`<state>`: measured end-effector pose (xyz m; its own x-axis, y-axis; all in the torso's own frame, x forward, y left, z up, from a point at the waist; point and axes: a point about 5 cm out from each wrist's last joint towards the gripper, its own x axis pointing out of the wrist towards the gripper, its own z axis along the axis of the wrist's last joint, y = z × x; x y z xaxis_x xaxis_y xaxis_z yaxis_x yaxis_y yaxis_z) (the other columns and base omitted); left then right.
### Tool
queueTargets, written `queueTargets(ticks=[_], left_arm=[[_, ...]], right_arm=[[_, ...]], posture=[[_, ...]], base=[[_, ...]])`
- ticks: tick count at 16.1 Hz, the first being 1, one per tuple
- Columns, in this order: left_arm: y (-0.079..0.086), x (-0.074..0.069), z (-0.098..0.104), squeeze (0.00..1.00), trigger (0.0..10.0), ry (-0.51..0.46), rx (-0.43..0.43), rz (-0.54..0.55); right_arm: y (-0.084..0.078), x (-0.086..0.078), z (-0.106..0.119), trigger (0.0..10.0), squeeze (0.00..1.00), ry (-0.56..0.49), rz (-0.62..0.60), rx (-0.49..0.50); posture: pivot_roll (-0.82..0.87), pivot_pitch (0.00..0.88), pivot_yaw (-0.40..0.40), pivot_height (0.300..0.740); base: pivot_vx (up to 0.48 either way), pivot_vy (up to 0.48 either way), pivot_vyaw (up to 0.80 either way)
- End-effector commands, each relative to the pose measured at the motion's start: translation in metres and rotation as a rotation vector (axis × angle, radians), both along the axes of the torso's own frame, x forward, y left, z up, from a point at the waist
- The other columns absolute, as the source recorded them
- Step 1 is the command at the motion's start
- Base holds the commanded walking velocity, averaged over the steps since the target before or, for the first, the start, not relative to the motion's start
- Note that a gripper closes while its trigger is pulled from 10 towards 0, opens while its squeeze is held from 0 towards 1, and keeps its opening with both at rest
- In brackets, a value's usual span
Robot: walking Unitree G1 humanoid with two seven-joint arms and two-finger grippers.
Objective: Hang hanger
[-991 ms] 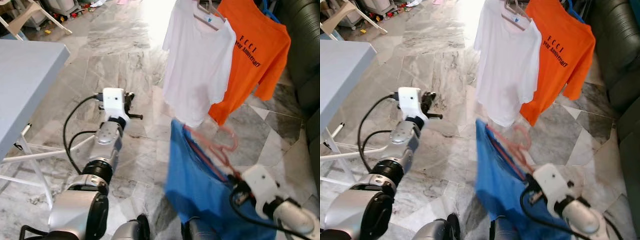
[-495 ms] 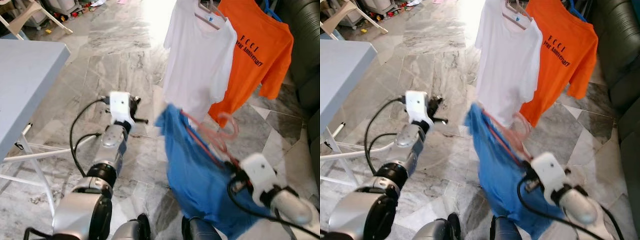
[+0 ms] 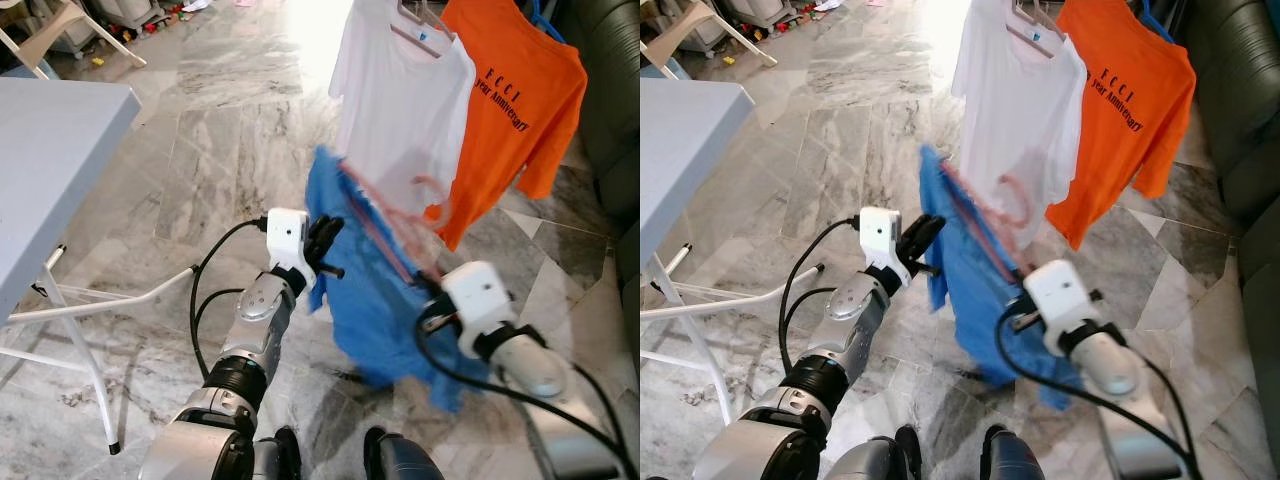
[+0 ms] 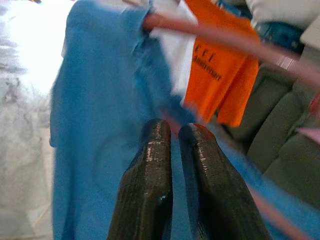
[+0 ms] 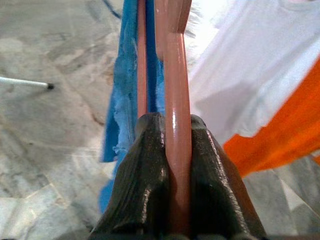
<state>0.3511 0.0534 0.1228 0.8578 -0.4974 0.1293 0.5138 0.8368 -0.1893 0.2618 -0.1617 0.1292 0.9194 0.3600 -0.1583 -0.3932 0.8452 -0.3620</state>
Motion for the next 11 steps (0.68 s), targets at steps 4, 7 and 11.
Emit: queueTargets(ticks=[4, 7, 11], left_arm=[[0.008, 0.004, 0.007, 1.00, 10.0, -0.010, -0.036, 0.046], [0.010, 0.005, 0.010, 1.00, 10.0, -0.021, -0.034, 0.054], [0.020, 0.008, 0.007, 1.00, 10.0, -0.013, 0.002, 0.104]], right_arm=[[0.014, -0.007, -0.002, 10.0, 0.00, 0.003, 0.050, 0.021], [0.012, -0.005, -0.004, 10.0, 0.00, 0.004, 0.037, 0.020], [0.013, -0.004, 0.000, 10.0, 0.00, -0.008, 0.032, 0.028]], posture=[[-0.22, 0.234, 0.061, 0.740], [-0.22, 0.232, 0.065, 0.740], [-0.22, 0.234, 0.068, 0.740]], base=[[0.000, 0.000, 0.00], [0.000, 0.000, 0.00], [0.000, 0.000, 0.00]])
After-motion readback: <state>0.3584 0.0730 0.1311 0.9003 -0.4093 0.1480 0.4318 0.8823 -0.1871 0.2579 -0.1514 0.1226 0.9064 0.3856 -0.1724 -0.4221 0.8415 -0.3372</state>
